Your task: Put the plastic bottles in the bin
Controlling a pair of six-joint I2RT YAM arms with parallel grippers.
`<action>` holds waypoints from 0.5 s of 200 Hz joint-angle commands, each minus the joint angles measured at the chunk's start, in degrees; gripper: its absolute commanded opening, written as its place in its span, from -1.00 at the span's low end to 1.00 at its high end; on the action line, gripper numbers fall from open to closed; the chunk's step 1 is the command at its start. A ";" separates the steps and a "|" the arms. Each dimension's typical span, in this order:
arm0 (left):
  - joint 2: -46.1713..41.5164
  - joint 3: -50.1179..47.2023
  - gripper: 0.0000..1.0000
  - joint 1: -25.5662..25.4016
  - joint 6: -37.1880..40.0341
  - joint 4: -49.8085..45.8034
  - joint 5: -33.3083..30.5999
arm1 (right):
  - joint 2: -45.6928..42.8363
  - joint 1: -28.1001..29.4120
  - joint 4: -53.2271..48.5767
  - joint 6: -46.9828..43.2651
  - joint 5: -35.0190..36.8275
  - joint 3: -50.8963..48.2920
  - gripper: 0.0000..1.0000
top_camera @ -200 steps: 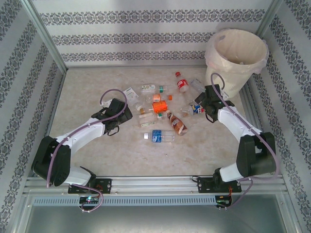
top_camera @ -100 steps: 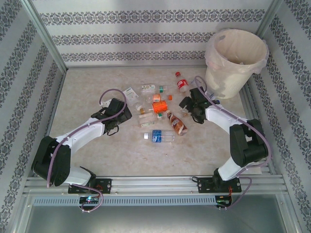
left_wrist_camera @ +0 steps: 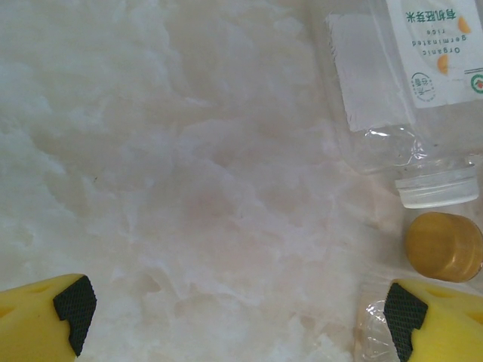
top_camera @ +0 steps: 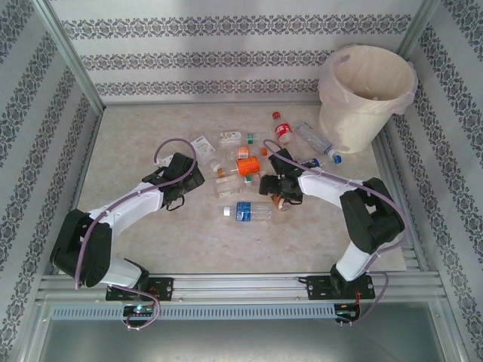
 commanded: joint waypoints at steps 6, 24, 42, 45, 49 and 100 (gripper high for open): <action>0.18 -0.34 0.99 0.70 -1.12 -1.32 -0.10 | 2.22 0.07 -4.85 -0.22 5.30 2.06 0.78; 0.18 -0.53 0.99 0.70 -1.12 -1.26 -0.10 | 2.62 0.07 -5.04 -0.62 6.45 2.51 0.67; 0.59 -0.41 0.99 0.70 -1.21 -1.13 -0.04 | 1.99 -0.01 -4.01 -1.06 8.03 2.38 0.55; 0.66 -0.25 0.99 0.70 -1.21 -1.13 -0.02 | 1.84 -0.02 -3.75 -1.18 8.39 2.37 0.52; 0.77 -0.13 0.99 0.70 -1.13 -1.13 0.07 | 1.72 -0.02 -3.54 -1.24 8.68 2.38 0.50; 0.80 0.77 0.99 0.69 -1.12 -1.19 0.84 | -0.01 -0.28 0.41 -5.59 7.02 3.42 0.11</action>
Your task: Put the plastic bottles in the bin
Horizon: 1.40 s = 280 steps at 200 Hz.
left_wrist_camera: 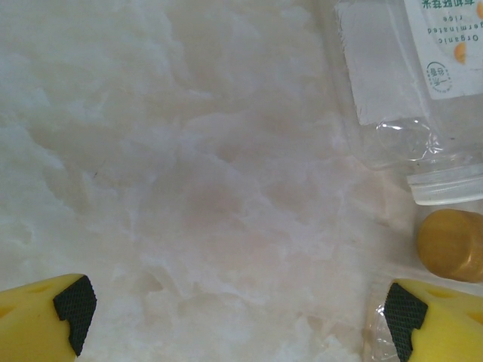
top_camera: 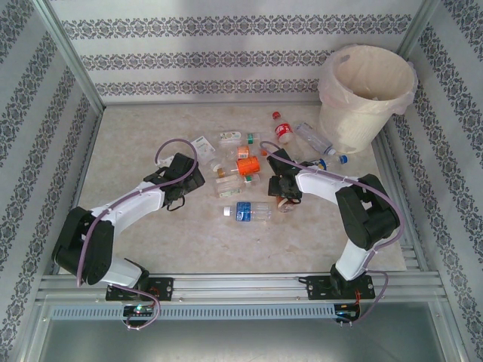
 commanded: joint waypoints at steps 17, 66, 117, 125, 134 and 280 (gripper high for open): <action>-0.19 0.60 0.99 0.69 -0.91 -0.55 1.35 | -2.65 -0.29 2.26 -3.49 0.67 2.43 0.05; 0.05 1.66 0.99 0.68 0.71 2.04 4.06 | -10.45 -0.45 5.62 -0.93 0.20 2.81 -0.05; 0.92 3.17 0.99 0.56 1.58 5.49 8.66 | -18.20 -2.74 11.00 0.43 1.05 2.40 -0.14; 1.01 3.08 0.99 0.60 1.20 6.15 9.31 | -19.36 -3.42 12.38 0.44 0.64 2.40 -0.15; 1.48 3.04 0.99 0.61 0.54 6.60 9.95 | -20.71 -4.07 14.20 0.34 0.63 2.48 -0.15; 4.70 2.60 0.99 0.60 -4.05 12.74 16.62 | -18.47 -24.18 34.59 -0.80 -4.96 19.69 -0.20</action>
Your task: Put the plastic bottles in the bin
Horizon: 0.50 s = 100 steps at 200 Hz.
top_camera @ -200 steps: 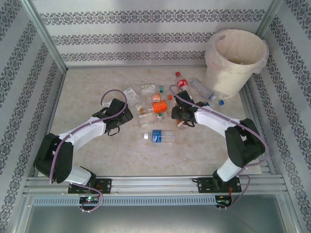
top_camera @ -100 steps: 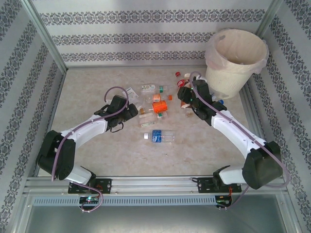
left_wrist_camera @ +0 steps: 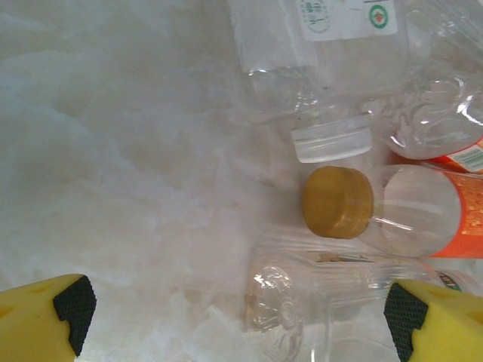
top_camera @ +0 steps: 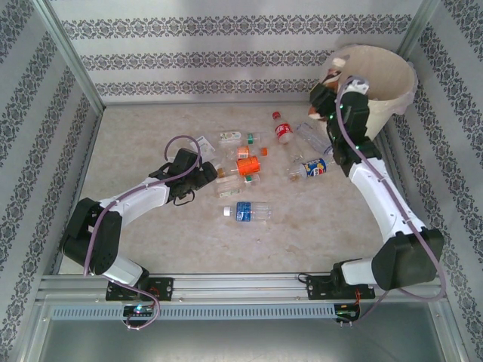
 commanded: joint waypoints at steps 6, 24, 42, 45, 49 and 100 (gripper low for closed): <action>0.26 0.37 0.99 0.56 -1.13 4.97 2.24 | 3.37 -4.77 4.32 1.07 -2.29 6.14 -0.20; 0.25 0.07 0.99 0.61 -1.27 5.57 2.54 | 6.98 -8.49 4.33 3.10 -3.66 10.41 -0.19; -0.01 0.04 0.99 0.61 -1.18 5.49 2.59 | 11.30 -12.01 3.56 5.82 -5.76 15.94 -0.18; -0.09 -0.03 0.99 0.61 -1.18 5.47 2.59 | 12.02 -12.58 3.22 6.22 -6.16 16.92 -0.18; -0.15 -0.12 0.99 0.61 -1.10 5.52 2.59 | 12.88 -13.29 2.65 6.80 -6.59 18.10 -0.17; -1.37 -0.04 0.99 0.61 -0.32 4.25 1.24 | 18.82 -19.33 3.21 12.56 -2.86 20.83 -0.08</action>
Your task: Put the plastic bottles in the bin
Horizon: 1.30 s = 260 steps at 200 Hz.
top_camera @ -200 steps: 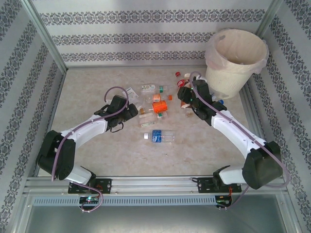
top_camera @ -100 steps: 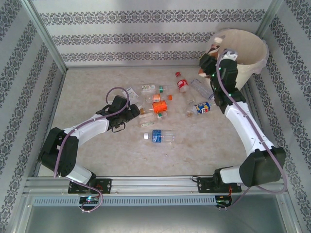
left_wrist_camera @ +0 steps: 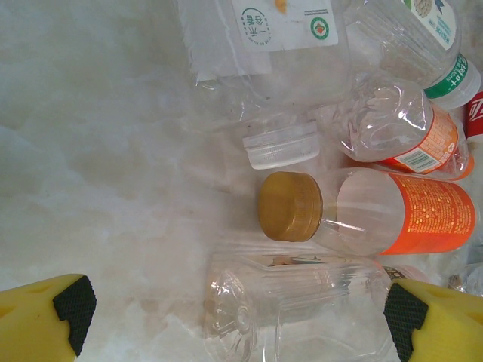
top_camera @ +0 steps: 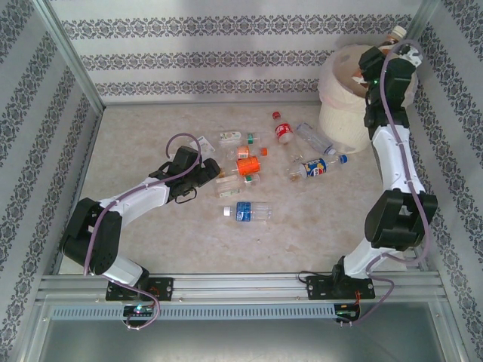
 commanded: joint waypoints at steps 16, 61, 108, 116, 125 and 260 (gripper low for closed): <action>-1.44 0.29 0.99 0.61 0.22 0.19 -0.92 | 2.85 -4.01 1.10 5.13 3.03 1.69 -0.07; -1.02 0.56 0.99 0.61 0.23 -0.07 -0.83 | 6.89 -8.22 -1.26 4.42 1.27 4.75 -0.02; -1.08 0.61 0.99 0.61 0.23 -1.13 -1.26 | 7.35 -6.28 -2.74 -4.26 9.80 5.79 0.30; -1.00 0.60 0.99 0.61 0.23 -1.32 -1.27 | 7.42 -5.70 -3.62 -5.64 13.12 6.25 0.37; -1.10 0.57 0.99 0.61 0.23 -1.45 -1.29 | 7.46 -5.13 -4.34 -6.37 16.74 6.54 0.42; -0.63 7.44 0.99 0.89 9.86 -9.35 -4.57 | 0.23 -1.67 -6.39 -10.40 16.40 3.64 0.96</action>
